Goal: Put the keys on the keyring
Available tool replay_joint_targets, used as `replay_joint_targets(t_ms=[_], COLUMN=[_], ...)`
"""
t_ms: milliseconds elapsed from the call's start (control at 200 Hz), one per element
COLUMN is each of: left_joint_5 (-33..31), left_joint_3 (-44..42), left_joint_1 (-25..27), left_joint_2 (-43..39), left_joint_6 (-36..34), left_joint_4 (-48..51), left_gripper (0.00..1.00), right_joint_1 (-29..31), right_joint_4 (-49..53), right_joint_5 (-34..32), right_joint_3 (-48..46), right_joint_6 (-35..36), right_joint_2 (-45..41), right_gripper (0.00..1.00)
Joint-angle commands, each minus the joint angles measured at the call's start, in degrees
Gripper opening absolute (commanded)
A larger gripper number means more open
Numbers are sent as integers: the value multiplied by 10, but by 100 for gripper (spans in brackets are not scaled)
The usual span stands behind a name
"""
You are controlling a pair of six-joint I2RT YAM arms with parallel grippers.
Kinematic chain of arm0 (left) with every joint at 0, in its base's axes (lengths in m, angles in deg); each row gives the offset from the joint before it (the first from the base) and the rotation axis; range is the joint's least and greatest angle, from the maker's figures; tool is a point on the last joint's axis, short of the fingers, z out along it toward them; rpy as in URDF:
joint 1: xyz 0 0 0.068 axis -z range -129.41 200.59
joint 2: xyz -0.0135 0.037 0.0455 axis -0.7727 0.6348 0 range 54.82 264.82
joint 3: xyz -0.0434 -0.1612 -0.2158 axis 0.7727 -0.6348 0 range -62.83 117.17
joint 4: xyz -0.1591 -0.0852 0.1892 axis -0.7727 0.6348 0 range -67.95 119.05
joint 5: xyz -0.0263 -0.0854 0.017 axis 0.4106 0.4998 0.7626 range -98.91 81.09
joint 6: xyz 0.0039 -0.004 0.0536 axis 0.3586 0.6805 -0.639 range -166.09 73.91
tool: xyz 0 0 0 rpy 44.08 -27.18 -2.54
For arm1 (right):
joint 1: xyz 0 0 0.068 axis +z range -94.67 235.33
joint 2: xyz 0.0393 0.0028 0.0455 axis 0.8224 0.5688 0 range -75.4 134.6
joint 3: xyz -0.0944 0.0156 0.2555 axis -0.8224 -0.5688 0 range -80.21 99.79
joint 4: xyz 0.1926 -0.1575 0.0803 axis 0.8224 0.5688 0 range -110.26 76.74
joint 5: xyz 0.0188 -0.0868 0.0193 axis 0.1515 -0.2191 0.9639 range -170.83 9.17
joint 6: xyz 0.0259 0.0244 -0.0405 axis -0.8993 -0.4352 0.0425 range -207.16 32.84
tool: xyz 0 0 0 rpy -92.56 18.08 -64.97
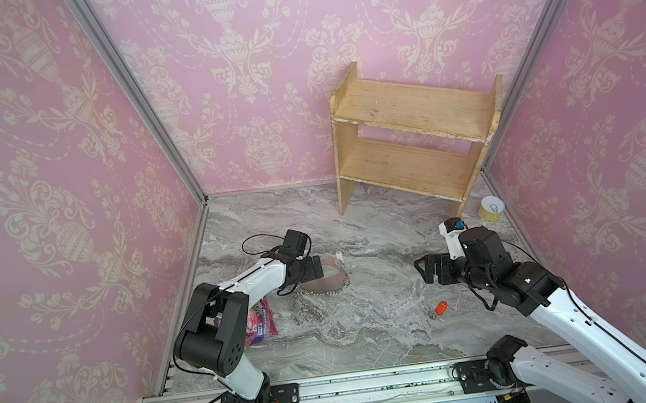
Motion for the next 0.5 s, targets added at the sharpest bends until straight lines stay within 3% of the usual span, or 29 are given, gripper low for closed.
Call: replay_joint_targets(t_ms=[0, 125, 495], left_joint_5=[16, 28, 41], left_joint_3=[-31, -44, -17], left_joint_1=[-1, 18, 162], left_joint_2=[-1, -10, 12], left_joint_6=[48, 67, 161], left_joint_4=[-11, -16, -19], left_gripper=[99, 99, 96], right_joint_1=[8, 14, 21], right_joint_4=[-14, -14, 4], right_joint_5=[3, -1, -16], right_joint_3=[15, 15, 19], right_joint_6=[-14, -15, -10], right_joint_2=[2, 0, -17], right_gripper=[100, 100, 100])
